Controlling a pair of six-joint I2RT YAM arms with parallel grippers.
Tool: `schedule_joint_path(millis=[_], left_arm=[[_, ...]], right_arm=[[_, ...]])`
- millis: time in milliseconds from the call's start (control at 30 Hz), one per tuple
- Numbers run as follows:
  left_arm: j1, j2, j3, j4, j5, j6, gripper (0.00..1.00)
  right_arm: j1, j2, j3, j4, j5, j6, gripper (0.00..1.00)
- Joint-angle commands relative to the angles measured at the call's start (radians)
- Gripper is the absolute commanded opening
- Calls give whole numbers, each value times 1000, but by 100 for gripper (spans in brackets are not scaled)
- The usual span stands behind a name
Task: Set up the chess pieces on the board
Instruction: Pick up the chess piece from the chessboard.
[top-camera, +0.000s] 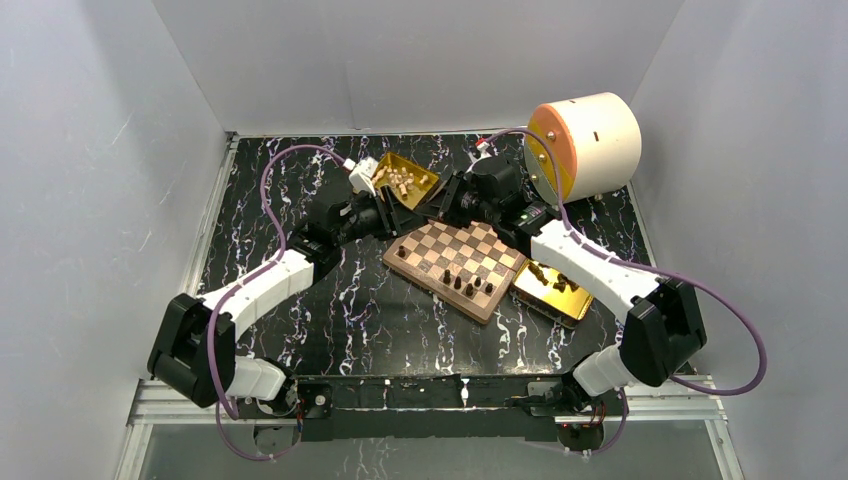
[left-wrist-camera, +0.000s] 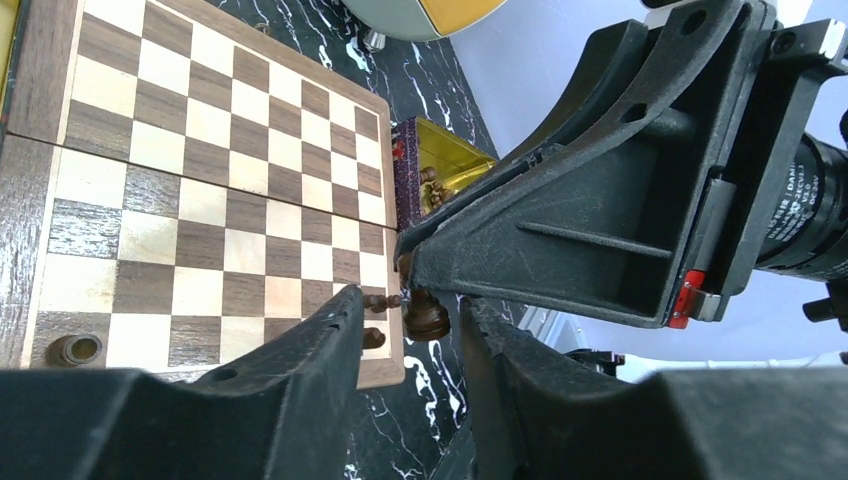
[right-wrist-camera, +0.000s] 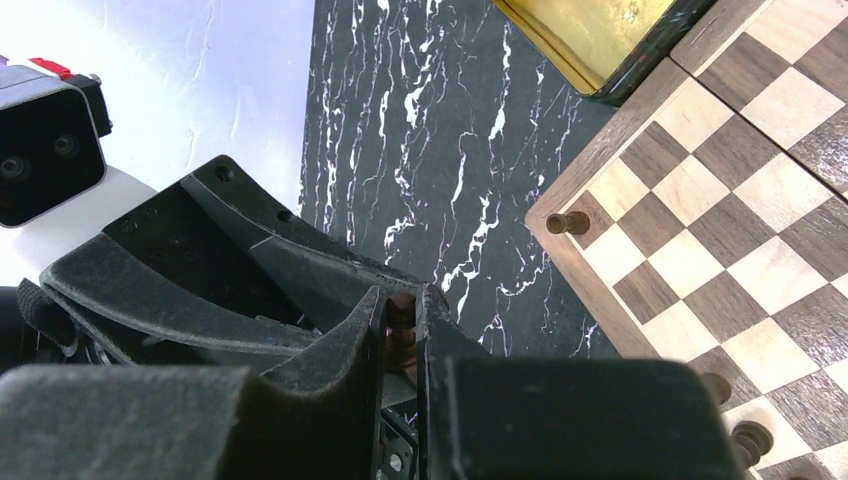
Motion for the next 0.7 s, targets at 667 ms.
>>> schedule_joint_path(millis=[667], left_arm=[[-34, -160, -38, -44, 335, 743, 2]], right_arm=[[-17, -211, -41, -213, -364, -300, 9]])
